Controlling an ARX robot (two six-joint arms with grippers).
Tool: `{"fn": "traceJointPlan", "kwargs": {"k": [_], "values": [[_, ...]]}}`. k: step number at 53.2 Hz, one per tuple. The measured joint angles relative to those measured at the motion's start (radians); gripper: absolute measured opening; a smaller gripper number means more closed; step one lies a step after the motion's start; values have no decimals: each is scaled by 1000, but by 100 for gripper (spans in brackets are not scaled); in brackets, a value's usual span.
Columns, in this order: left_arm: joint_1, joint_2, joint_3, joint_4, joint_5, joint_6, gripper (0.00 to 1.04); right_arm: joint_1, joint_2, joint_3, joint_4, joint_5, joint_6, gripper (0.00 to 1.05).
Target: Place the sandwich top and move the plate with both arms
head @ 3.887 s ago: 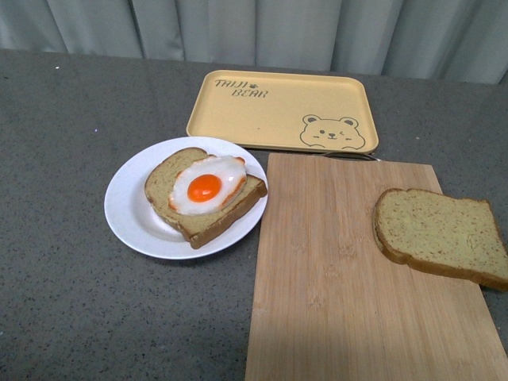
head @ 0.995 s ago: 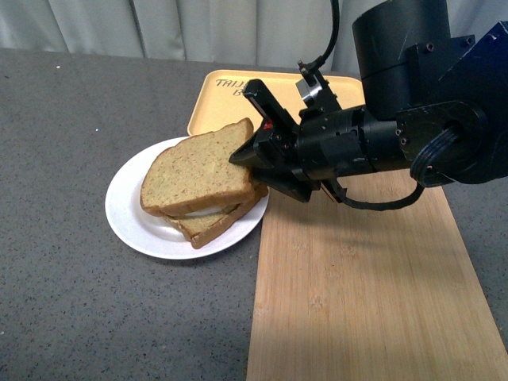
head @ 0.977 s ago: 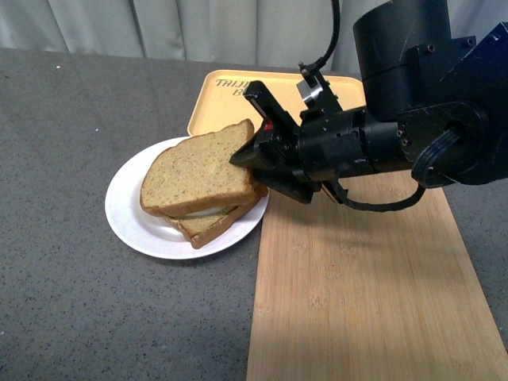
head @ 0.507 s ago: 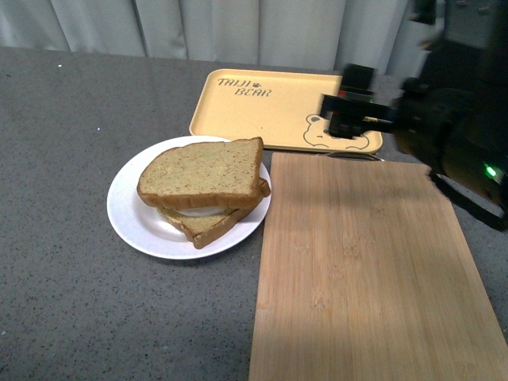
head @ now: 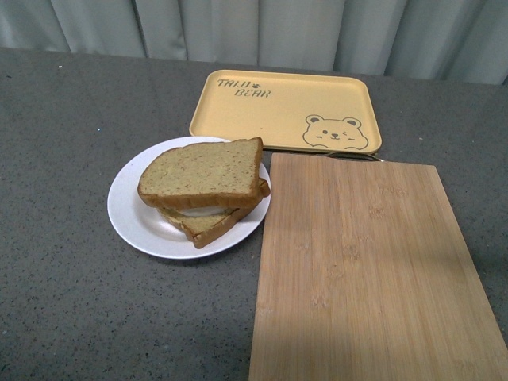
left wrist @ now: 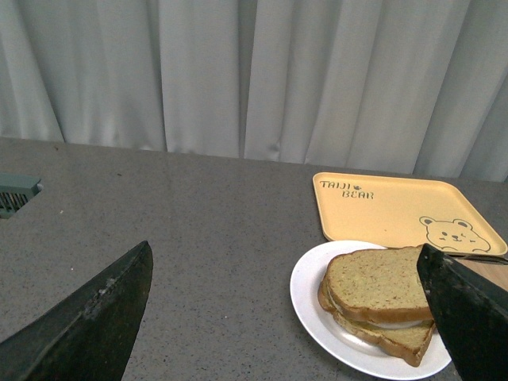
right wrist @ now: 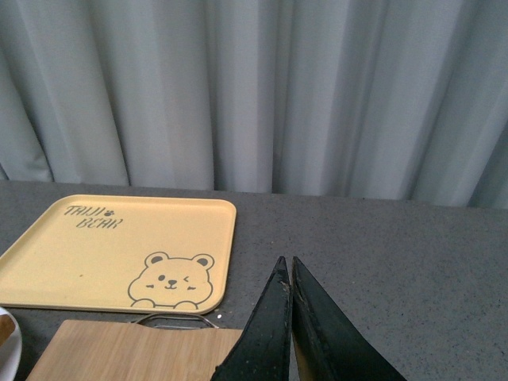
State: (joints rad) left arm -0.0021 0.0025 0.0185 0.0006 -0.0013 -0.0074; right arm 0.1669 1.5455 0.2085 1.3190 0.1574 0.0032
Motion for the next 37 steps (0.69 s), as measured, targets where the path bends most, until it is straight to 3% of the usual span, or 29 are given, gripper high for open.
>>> {"fn": "traceJointPlan", "kwargs": {"k": [16, 24, 28, 37], "values": [[0, 0, 0, 0, 1, 0, 98, -65, -272, -124, -154, -57, 0, 1], [0, 0, 0, 0, 1, 0, 98, -88, -468, -136, -345, -89, 0, 1], [0, 0, 0, 0, 1, 0, 98, -138, -547, -148, -396, -150, 0, 1], [0, 0, 0, 0, 2, 0, 98, -164, -672, -177, -496, -153, 0, 1]]}}
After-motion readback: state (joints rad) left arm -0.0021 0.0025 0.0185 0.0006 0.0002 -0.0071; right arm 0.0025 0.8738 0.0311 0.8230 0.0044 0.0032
